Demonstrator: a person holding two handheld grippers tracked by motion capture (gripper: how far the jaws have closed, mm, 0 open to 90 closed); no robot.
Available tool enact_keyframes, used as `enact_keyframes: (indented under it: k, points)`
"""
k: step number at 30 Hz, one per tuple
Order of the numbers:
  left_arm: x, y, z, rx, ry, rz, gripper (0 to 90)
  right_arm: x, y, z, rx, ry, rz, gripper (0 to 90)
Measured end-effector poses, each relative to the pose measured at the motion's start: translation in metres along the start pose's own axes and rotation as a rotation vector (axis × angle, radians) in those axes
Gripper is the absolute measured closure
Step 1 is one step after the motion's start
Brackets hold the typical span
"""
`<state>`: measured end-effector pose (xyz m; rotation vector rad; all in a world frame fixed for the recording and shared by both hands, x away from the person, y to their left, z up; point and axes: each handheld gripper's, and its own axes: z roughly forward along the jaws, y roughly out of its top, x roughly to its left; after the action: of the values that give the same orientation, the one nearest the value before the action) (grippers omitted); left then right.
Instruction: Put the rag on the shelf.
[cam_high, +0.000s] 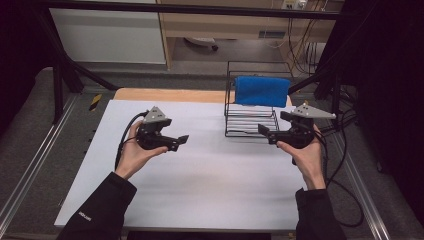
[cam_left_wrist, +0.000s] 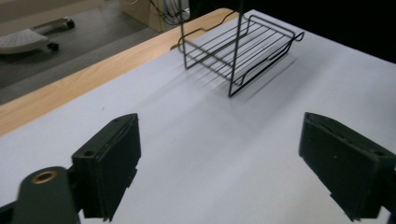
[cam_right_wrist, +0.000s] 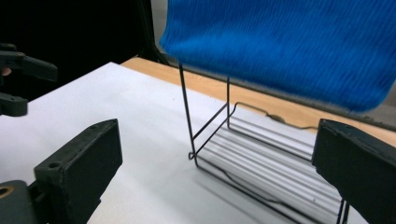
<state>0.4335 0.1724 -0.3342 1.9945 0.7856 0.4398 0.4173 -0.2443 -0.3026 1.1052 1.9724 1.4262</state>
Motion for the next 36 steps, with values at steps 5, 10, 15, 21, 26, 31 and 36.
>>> enact_keyframes:
  k: [5,10,15,21,26,31,36]
  points:
    - [0.010,-0.032,-0.014,0.011,0.027,-0.043,8.6,0.003,-0.020,0.005,0.029,0.014,0.014,0.6]
    - [0.020,-0.066,-0.025,0.034,0.055,-0.083,6.7,0.005,-0.044,0.011,0.078,0.042,0.018,0.6]
    - [0.031,-0.097,-0.033,0.066,0.070,-0.128,6.5,0.007,-0.071,0.018,0.142,0.062,0.021,0.6]
    - [0.038,-0.122,-0.046,0.060,0.073,-0.139,7.0,0.006,-0.100,0.017,0.197,0.100,0.014,0.5]
    - [0.039,-0.138,-0.053,0.063,0.066,-0.152,7.2,0.003,-0.119,0.010,0.222,0.117,0.013,0.6]
    - [0.039,-0.149,-0.057,0.076,0.061,-0.148,7.2,-0.002,-0.135,0.001,0.221,0.131,0.023,0.6]
    - [0.035,-0.158,-0.059,0.087,0.068,-0.130,7.1,-0.003,-0.145,-0.008,0.230,0.129,0.037,0.6]
